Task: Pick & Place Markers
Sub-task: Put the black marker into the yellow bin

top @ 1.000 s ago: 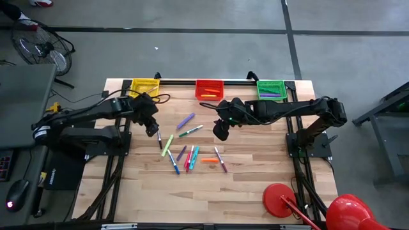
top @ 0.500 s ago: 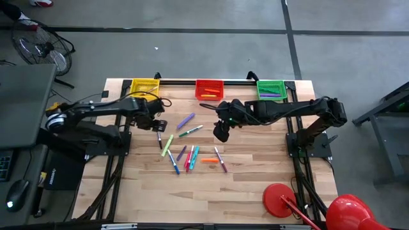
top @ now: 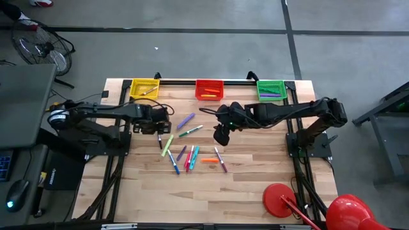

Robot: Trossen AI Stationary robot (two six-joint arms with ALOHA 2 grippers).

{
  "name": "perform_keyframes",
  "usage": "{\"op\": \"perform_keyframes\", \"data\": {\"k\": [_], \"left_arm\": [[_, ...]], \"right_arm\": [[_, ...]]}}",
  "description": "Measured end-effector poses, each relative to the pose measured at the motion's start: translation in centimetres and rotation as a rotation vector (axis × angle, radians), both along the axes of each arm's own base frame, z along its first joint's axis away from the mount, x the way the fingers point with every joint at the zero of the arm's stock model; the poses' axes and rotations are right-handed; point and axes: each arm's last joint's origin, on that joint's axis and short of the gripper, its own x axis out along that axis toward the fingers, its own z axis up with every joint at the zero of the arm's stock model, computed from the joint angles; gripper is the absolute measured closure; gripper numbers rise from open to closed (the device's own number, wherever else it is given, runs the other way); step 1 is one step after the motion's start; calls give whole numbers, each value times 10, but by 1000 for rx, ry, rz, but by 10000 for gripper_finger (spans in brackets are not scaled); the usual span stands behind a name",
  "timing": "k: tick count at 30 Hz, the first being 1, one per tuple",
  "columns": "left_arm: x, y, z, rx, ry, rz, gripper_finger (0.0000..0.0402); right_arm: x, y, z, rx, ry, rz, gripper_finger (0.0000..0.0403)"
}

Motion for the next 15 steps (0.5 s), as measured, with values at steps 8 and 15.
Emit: {"op": "perform_keyframes", "data": {"k": [8, 15], "left_arm": [[4, -7, -5, 3, 23, 65, 225], [10, -8, -16, -68, 65, 55, 225]], "right_arm": [[0, 9, 0, -16, -4, 10, 230], [-1, 17, 0, -19, -9, 7, 230]]}}
